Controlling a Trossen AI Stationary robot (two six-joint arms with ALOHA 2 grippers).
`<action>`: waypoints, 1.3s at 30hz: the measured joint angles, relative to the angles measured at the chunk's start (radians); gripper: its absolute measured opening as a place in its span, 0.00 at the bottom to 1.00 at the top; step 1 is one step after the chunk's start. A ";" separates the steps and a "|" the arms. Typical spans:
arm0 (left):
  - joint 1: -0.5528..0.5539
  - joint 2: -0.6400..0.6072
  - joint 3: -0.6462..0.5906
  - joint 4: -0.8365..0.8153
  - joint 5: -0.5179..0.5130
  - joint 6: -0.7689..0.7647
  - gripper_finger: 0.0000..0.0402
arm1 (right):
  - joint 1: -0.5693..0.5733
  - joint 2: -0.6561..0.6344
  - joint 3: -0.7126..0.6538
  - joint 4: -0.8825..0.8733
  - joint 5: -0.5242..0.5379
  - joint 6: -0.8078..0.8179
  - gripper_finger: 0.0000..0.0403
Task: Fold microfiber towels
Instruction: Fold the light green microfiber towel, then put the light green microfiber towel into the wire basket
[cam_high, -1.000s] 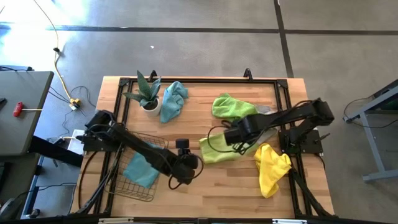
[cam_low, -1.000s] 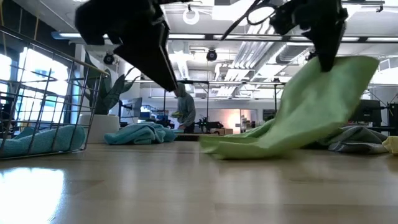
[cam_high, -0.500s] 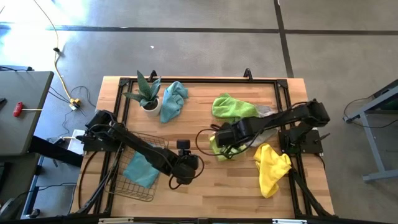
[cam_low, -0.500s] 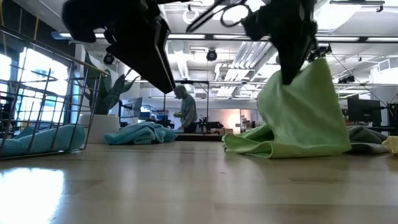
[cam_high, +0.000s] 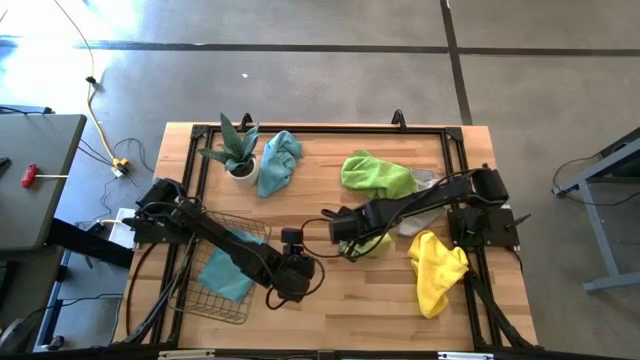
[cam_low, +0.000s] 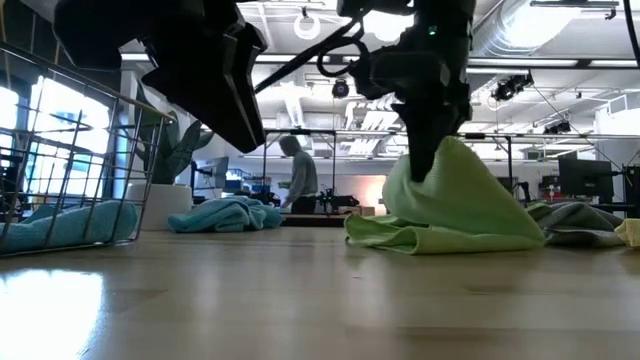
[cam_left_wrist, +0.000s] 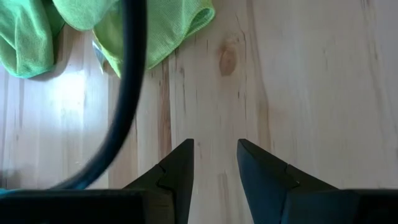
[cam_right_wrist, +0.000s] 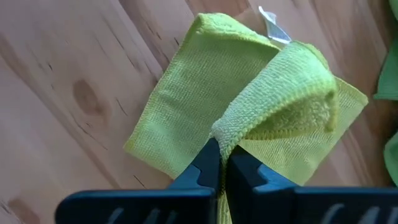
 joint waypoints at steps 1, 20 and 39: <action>0.000 0.000 0.000 0.000 0.000 0.000 0.28 | 0.000 0.003 0.000 0.014 0.000 0.000 0.00; 0.000 0.000 0.000 -0.004 -0.002 0.000 0.28 | 0.001 0.007 0.000 0.141 -0.033 -0.100 0.38; 0.149 0.000 0.000 0.230 0.186 0.225 0.28 | 0.126 -0.302 -0.309 -0.058 0.142 0.146 0.40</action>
